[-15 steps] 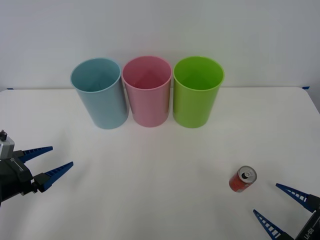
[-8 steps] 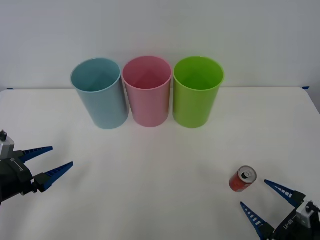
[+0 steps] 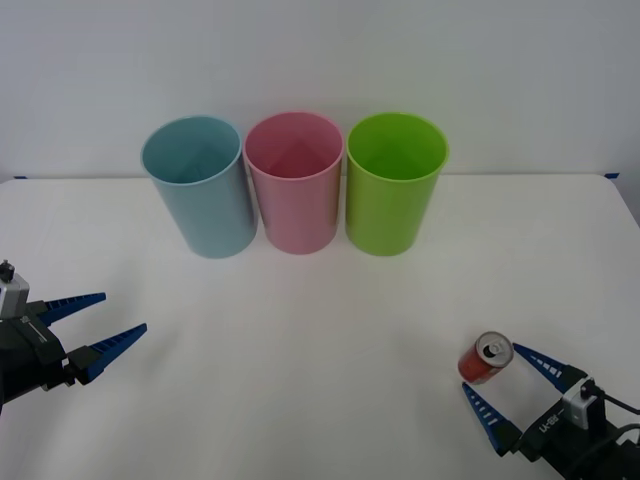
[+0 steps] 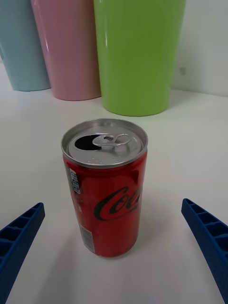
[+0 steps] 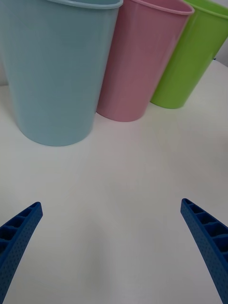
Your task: Put cans in the blue bin and PET bottles in the pink bin and trash in the green bin.
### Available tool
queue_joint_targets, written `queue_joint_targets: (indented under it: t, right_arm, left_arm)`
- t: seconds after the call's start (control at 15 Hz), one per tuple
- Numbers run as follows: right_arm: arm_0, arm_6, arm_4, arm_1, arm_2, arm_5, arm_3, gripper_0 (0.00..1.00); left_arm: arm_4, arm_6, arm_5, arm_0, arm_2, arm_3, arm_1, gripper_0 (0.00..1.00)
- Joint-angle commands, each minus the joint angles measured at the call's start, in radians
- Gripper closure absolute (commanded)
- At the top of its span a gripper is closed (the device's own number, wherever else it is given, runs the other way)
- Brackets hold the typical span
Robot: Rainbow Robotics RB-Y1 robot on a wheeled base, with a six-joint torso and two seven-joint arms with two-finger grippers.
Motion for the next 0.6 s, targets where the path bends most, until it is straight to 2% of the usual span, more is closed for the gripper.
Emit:
queue_joint_targets:
  t: [0.07,0.6]
  right_arm:
    - [-0.014,0.003,-0.002,0.017,0.011,0.013,0.003,0.0]
    - [-0.052,0.022,-0.01,0.033,0.068,0.082,0.004,0.0]
  left_arm:
    - [0.0,0.0,0.0,0.0,0.0,0.0,0.0,0.0]
    - [0.0,0.0,0.0,0.0,0.0,0.0,0.0,0.0]
